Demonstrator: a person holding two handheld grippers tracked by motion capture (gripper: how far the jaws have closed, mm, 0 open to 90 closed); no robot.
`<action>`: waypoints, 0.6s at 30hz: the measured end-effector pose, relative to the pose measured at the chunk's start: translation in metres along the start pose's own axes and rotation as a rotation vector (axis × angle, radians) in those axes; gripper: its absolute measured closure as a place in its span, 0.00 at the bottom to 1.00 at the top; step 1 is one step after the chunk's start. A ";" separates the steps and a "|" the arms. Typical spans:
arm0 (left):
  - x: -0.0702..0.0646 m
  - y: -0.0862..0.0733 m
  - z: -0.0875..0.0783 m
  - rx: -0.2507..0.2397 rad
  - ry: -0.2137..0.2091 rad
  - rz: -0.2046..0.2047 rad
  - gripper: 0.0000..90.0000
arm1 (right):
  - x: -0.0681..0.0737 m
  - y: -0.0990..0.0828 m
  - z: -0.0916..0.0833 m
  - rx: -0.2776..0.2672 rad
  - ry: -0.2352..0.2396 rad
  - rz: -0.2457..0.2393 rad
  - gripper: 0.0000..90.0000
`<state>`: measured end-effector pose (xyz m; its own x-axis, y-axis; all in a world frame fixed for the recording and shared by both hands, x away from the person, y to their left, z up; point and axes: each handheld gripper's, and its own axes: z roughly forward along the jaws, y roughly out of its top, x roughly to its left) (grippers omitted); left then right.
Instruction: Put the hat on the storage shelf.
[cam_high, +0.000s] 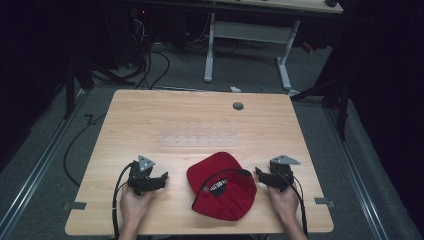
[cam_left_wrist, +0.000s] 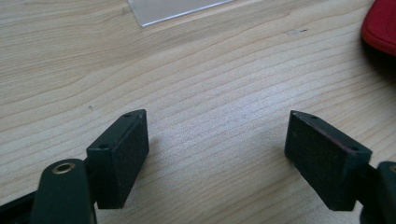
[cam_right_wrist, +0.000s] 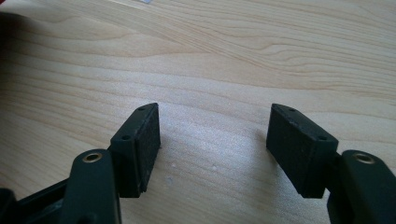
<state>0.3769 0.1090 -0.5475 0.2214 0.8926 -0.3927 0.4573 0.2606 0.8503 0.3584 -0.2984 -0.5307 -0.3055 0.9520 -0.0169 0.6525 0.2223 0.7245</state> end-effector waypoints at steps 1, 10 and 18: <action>0.000 0.000 0.000 0.000 0.000 0.000 0.24 | 0.000 0.000 0.000 0.000 0.000 0.000 0.39; 0.000 0.000 0.000 -0.001 0.001 0.003 0.25 | -0.001 0.000 0.000 -0.004 -0.007 0.008 0.42; 0.000 0.000 0.000 -0.001 0.002 0.003 0.25 | -0.001 -0.001 -0.001 -0.007 -0.018 0.021 0.45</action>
<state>0.3766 0.1088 -0.5475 0.2215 0.8940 -0.3896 0.4556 0.2584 0.8519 0.3576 -0.2997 -0.5305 -0.2789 0.9602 -0.0143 0.6538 0.2008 0.7295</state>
